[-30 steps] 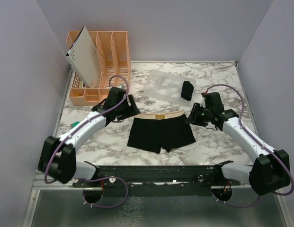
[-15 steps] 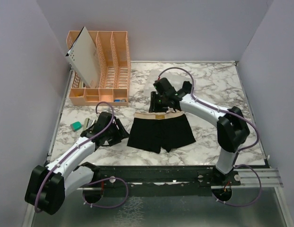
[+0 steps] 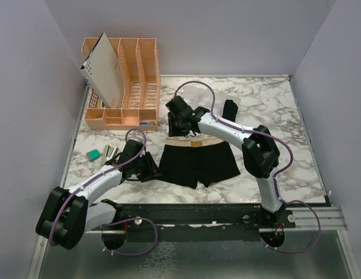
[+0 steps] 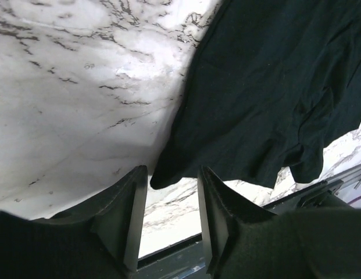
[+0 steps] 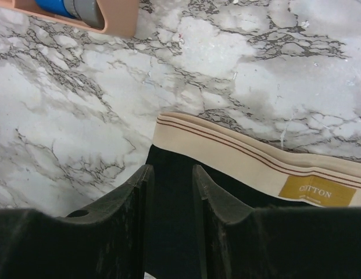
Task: Roll the underwear
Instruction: Fold the underwear at the center of the board.
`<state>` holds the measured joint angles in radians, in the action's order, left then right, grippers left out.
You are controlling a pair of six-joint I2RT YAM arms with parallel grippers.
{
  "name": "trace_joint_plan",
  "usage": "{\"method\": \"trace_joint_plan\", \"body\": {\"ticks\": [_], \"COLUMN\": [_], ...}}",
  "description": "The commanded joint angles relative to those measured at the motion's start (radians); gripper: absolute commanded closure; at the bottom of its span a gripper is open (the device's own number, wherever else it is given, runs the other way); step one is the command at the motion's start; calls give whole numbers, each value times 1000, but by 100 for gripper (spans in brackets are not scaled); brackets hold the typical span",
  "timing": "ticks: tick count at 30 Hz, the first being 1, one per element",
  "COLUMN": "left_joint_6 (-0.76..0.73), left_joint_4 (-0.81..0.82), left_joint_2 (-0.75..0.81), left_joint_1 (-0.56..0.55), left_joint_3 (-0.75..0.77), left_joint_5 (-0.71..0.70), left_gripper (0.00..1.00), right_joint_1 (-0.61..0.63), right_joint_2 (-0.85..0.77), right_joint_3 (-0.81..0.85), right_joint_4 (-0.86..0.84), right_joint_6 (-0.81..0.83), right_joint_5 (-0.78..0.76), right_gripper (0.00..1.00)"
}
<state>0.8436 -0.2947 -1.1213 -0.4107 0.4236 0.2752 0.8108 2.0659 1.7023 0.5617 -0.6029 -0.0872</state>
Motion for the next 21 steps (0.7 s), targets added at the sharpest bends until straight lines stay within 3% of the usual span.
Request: {"method": "trace_joint_plan", "body": {"ticks": [1, 13, 21], "left_joint_6": [-48, -65, -73], "left_joint_4": [1, 17, 28], "left_joint_2": [-32, -31, -46], "left_joint_1": [3, 4, 4], "left_joint_3": [0, -22, -23], "left_joint_5": [7, 30, 41], "left_gripper": [58, 72, 80], "right_joint_1": [44, 107, 113], "right_joint_2": [72, 278, 334], "right_joint_3": [74, 336, 376], "right_joint_4": [74, 197, 226], "right_joint_6": [-17, -17, -5], "right_joint_5": [-94, -252, -294], "right_gripper": [62, 58, 57]}}
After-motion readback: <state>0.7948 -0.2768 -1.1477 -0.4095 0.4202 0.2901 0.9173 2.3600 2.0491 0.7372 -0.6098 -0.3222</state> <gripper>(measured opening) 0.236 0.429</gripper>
